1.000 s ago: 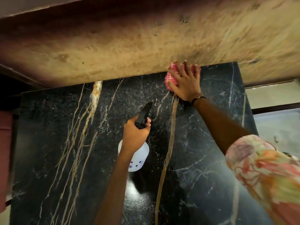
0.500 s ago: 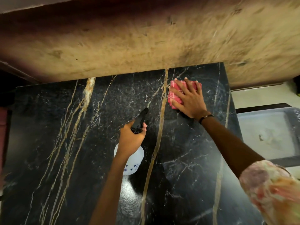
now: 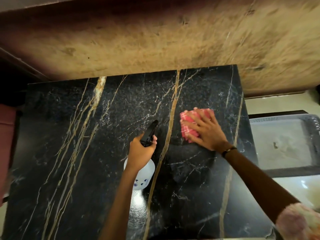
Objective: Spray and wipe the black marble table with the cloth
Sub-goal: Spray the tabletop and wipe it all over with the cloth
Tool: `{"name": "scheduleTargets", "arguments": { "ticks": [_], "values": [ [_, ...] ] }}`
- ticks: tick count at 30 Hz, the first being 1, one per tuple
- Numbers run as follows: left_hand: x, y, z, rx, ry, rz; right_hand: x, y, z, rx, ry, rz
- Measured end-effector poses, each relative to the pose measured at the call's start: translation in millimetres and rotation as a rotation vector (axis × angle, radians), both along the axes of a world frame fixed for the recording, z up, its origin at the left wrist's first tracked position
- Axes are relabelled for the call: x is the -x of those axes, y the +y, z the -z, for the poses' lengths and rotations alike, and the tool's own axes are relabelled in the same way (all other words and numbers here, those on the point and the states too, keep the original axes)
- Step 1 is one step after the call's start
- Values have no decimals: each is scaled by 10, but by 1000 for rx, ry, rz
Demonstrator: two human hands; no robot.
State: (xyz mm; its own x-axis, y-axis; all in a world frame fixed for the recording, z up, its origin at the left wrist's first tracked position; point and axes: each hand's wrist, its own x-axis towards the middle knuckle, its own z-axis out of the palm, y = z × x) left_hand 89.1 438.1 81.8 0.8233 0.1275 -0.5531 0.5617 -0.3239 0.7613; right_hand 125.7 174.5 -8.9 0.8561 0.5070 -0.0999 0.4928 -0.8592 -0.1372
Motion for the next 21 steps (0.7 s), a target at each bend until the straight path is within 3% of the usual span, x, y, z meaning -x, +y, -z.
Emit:
{"name": "scheduleTargets", "arguments": {
  "ticks": [6, 11, 15, 21],
  "values": [
    [248, 43, -10, 20, 7, 6, -428, 461, -45, 60, 24, 313],
    [425, 21, -37, 26, 21, -36, 23, 1043, -27, 48, 46, 42],
    [554, -8, -51, 35, 27, -31, 569, 674, -3, 1, 59, -154],
    [732, -5, -77, 23, 6, -39, 386, 105, -65, 75, 46, 24]
  ]
}}
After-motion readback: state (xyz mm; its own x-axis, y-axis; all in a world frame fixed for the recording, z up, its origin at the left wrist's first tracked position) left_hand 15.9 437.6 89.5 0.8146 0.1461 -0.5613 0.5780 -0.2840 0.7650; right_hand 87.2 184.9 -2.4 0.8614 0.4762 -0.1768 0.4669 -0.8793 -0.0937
